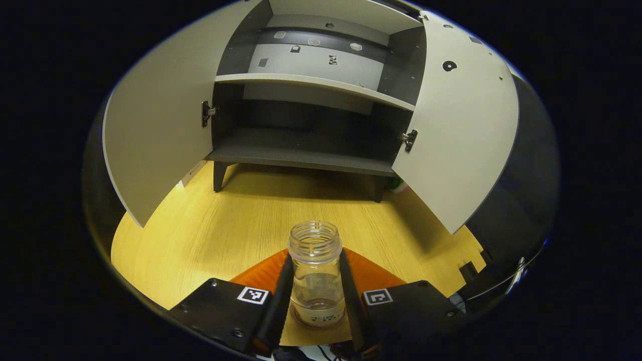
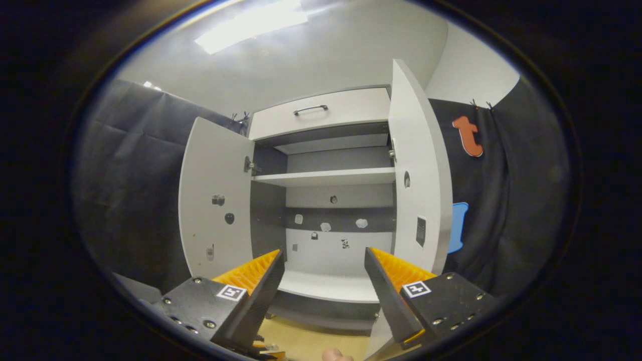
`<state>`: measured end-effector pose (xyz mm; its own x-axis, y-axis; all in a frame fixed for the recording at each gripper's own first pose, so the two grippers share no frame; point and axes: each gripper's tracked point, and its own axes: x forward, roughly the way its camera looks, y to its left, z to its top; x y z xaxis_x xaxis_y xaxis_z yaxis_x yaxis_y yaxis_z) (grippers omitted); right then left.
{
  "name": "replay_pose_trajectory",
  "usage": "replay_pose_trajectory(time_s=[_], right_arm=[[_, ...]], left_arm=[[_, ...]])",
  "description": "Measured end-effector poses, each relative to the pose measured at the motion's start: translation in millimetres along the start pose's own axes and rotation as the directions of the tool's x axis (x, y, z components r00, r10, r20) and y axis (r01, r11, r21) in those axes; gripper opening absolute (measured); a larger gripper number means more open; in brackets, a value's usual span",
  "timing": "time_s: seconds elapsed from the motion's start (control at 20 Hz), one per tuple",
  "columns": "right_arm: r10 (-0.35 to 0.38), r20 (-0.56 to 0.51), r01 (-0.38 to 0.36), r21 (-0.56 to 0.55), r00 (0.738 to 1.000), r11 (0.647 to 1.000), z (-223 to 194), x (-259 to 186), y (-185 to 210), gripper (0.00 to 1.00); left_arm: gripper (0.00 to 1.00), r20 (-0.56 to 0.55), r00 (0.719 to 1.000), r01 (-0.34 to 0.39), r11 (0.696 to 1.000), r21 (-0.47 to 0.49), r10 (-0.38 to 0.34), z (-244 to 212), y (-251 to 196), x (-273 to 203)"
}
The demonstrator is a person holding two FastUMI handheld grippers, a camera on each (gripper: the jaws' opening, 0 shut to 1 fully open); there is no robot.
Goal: Grasp the bottle in the cabinet with the left hand and place it on the coaster, then close the right door with the right hand and the left door with the left hand.
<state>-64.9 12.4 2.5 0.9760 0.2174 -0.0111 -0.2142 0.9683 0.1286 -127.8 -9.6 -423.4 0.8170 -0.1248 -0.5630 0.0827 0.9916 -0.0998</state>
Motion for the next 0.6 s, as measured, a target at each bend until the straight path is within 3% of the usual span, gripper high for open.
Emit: replay_pose_trajectory(time_s=[0.05, 0.1, 0.2, 0.3, 0.35, 0.4, 0.6], right_arm=[[0.006, 0.000, -0.006, 0.001, 1.000, 1.000, 0, 1, 2, 0.97], [0.013, -0.002, -0.013, 0.002, 1.000, 1.000, -1, 2, 3, 0.97], [0.025, -0.009, -0.025, 0.005, 1.000, 1.000, -4, 4, 6, 0.97], [0.034, -0.015, -0.034, 0.004, 0.999, 0.999, -5, 4, 8, 0.97], [0.037, -0.017, -0.037, 0.003, 0.999, 0.999, -6, 6, 9, 0.93], [0.041, -0.019, -0.041, 0.003, 0.999, 0.999, -6, 6, 10, 0.97], [0.051, -0.013, -0.050, 0.008, 0.999, 0.999, -6, 8, 12, 0.97]], left_arm=[[0.67, 0.004, 1.000, -0.007, 1.000, 0.002, 0.007, 0, 1, -1], [0.64, 0.004, 1.000, -0.009, 1.000, 0.002, 0.009, 1, 0, -3], [0.68, 0.006, 1.000, -0.008, 1.000, -0.001, 0.008, 1, -2, -4], [0.80, 0.010, 1.000, -0.007, 1.000, 0.001, 0.007, 2, -5, -7], [0.78, 0.011, 1.000, -0.001, 1.000, 0.006, 0.001, 2, -8, -8], [0.80, 0.014, 1.000, 0.003, 1.000, 0.011, -0.003, 4, -10, -9], [0.82, 0.035, 0.999, 0.005, 0.999, 0.045, -0.007, 14, -15, -18]])
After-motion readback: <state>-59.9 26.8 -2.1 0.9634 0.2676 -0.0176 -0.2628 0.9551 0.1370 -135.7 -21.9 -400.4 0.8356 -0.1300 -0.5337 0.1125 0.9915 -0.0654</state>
